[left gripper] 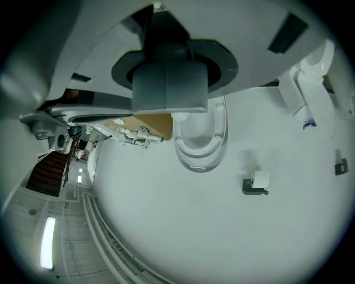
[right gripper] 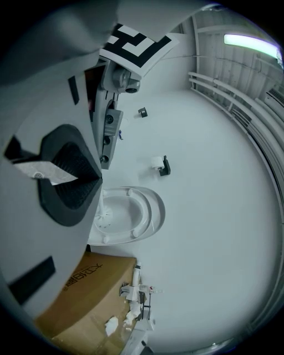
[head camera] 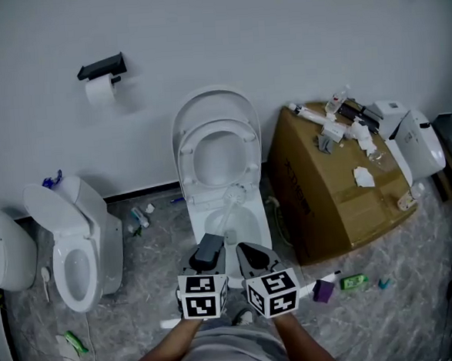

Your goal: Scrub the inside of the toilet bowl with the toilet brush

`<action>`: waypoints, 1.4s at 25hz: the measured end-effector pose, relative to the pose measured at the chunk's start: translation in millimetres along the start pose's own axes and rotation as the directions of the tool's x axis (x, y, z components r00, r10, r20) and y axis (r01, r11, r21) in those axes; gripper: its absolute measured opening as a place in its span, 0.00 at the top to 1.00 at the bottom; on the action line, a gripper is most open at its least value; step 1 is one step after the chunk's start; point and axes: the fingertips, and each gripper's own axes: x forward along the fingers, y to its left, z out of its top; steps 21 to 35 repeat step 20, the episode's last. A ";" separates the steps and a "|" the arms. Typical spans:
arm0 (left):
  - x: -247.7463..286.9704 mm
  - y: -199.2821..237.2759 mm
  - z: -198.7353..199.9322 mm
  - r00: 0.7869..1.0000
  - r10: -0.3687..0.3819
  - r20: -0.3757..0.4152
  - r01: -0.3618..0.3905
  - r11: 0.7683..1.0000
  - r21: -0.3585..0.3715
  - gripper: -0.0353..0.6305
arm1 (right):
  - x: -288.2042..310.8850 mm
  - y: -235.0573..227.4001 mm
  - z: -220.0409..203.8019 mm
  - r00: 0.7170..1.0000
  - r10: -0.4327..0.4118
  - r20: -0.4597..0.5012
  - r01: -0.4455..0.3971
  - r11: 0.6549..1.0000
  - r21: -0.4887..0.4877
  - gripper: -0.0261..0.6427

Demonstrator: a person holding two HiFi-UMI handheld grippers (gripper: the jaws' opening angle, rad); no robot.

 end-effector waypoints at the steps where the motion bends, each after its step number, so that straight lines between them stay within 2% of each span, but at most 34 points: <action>1: -1.5 0.2 3.2 1.000 0.000 0.011 0.000 1.000 0.000 0.72 | -0.2 1.3 2.2 1.000 0.002 0.005 -0.002 1.000 -0.004 0.96; 8: -2.8 -2.4 20.7 0.998 -0.010 0.056 0.010 1.000 -0.002 0.72 | -0.7 1.2 18.2 1.000 0.004 0.027 -0.003 0.999 -0.047 0.96; 35: 0.5 -3.8 23.9 0.998 -0.030 0.053 0.030 1.000 0.001 0.72 | 4.4 2.8 19.3 1.000 -0.001 0.022 0.002 0.999 -0.051 0.96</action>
